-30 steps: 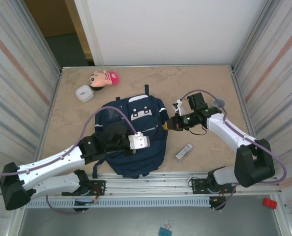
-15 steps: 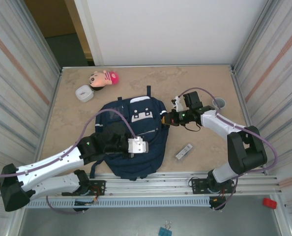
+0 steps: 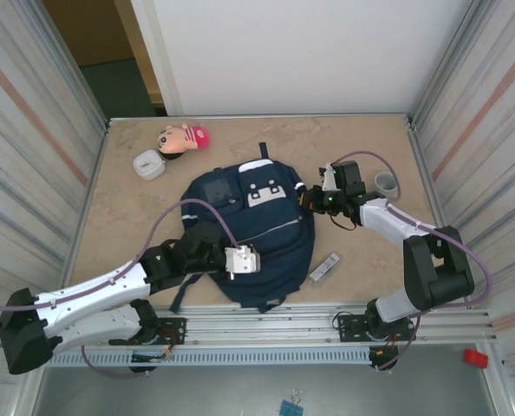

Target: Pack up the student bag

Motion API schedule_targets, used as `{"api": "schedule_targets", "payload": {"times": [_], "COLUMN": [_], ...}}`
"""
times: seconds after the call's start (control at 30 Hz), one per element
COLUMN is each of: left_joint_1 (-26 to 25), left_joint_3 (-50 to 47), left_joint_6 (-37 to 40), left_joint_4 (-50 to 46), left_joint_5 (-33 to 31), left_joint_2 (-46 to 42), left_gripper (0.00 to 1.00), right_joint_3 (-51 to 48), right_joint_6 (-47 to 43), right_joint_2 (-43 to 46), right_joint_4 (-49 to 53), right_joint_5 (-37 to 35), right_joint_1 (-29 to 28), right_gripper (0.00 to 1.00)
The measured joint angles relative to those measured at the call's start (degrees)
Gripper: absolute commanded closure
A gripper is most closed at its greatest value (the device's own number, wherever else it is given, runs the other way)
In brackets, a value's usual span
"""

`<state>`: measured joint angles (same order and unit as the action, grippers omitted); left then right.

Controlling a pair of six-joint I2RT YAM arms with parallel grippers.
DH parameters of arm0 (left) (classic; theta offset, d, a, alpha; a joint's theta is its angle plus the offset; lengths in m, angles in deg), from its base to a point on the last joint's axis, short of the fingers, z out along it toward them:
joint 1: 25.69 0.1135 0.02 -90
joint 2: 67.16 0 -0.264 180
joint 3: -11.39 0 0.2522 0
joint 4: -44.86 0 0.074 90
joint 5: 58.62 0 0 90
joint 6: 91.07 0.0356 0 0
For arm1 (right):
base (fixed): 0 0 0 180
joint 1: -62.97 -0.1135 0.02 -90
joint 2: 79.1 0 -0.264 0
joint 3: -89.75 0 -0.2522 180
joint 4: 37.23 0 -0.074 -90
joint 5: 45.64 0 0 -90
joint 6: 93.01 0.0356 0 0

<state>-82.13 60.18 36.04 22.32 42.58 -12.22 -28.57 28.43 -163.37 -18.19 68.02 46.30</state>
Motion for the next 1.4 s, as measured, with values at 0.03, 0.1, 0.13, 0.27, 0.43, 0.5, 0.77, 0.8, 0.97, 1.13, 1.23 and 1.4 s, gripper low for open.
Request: {"api": "schedule_targets", "payload": {"times": [0.03,0.1,0.13,0.27,0.43,0.5,0.77,0.8,0.97,1.13,1.23,1.4], "left_joint_1": [0.4,0.6,0.6,0.6,0.6,0.6,0.6,0.6,0.6,2.5,5.7,8.9], "left_joint_3": [-0.2,-0.2,-0.2,-0.2,0.1,0.9,7.2,7.5,7.8,7.8,5.9,1.1], "left_joint_6": [-0.3,-1.5,-2.3,-5.8,-8.9,-9.3,-7.9,-7.8,-7.1,-9.4,-11.5,-13.6], "left_joint_4": [0.2,0.3,0.3,-0.5,-0.6,-0.6,-4.7,-5.1,-5.9,-6.0,-4.2,-1.7], "left_joint_5": [0.3,0.8,0.8,-2.7,-8.7,-10.1,-11.5,-11.7,-12.1,-8.5,-4.5,-0.3], "left_joint_2": [0.0,0.0,0.0,-1.1,-3.4,-2.5,11.4,12.9,16.4,14.0,9.3,2.6], "left_gripper": [0.46,0.32,0.28,0.24,0.23,0.23,0.21,0.23,0.68,1.0,1.0,1.0], "right_joint_3": [-0.3,-0.3,-0.4,-2.6,-5.4,-7.0,-14.0,-14.7,-15.6,-17.5,-19.0,-19.3], "right_joint_6": [0.0,-0.5,-0.7,-1.5,-1.0,0.1,7.8,8.7,11.5,14.7,16.8,21.0], "right_joint_2": [0.9,2.5,3.7,11.7,24.1,27.8,35.7,36.4,38.4,38.5,37.8,35.5], "right_joint_4": [0.2,0.8,1.0,2.7,6.7,7.9,14.6,15.2,18.1,16.7,15.1,8.5], "right_joint_5": [-0.9,-1.7,-1.7,-1.3,1.3,3.8,12.5,13.0,14.9,16.9,17.4,18.2], "right_joint_1": [0.6,1.4,1.4,1.2,1.3,1.3,1.0,0.9,0.5,0.2,-1.3,-4.8], "right_gripper": [0.58,0.47,0.43,0.39,0.39,0.39,0.35,0.35,0.33,0.33,0.33,0.33]}}
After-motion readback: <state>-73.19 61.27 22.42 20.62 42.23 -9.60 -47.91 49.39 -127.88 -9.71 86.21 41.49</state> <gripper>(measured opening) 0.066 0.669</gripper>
